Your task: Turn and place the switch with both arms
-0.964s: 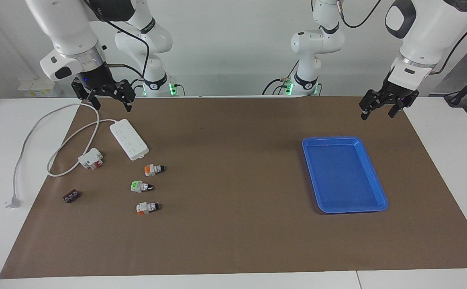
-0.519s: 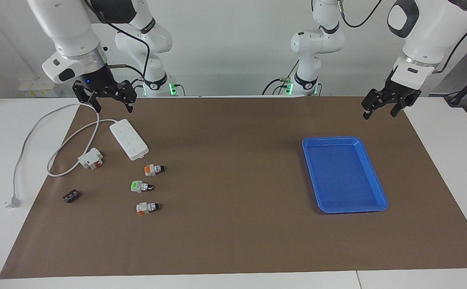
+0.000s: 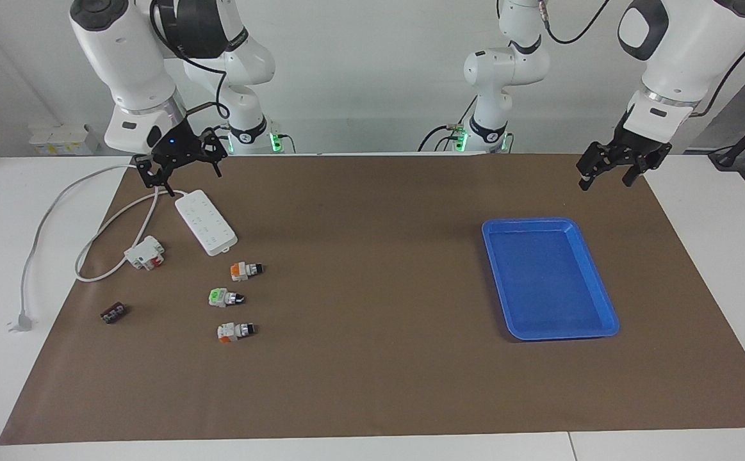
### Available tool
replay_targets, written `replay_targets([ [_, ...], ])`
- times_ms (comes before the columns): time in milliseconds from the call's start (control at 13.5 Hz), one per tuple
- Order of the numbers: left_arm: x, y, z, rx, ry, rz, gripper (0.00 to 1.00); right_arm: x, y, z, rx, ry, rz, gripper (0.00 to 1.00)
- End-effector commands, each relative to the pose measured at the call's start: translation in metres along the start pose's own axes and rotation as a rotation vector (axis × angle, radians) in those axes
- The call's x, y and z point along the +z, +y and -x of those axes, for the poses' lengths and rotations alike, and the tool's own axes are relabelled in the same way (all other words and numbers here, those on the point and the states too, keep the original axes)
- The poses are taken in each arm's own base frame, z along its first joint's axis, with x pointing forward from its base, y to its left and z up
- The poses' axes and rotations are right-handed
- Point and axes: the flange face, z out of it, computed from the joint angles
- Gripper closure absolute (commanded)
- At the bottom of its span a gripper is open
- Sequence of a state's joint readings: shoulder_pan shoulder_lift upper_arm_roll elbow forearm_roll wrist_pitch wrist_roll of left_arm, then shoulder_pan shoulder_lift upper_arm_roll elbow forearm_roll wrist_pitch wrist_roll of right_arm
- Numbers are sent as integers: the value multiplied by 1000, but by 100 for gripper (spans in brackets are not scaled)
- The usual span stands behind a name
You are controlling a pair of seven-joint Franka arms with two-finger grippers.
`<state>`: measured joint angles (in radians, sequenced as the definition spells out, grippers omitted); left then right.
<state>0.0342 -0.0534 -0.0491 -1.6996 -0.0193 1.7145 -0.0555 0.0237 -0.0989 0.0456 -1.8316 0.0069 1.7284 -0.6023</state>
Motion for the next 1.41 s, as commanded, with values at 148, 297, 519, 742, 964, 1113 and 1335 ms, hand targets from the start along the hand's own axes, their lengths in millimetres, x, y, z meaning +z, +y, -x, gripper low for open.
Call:
replay_targets([
  [148,-4,-2,8,-1,-5,-12,0,36,-15,7,-441,14,10,0],
  [297,-4,-2,8,-1,-5,-12,0,58,-10,1,-627,-3,-12,0],
  [519,-4,-2,8,-1,-5,-12,0,83,-6,-6,-791,18,-12,0],
  [742,-4,-2,8,-1,-5,-12,0,108,-1,-17,-955,43,-32,0],
  [964,-4,-2,8,-1,-5,-12,0,136,2,-23,-1066,40,-60,0],
  [1113,-4,-2,8,-1,-5,-12,0,157,0,-22,-1110,77,-62,0],
  [1335,-5,-2,7,-1,-3,-12,0,177,-2,-20,-1171,81,-58,0],
])
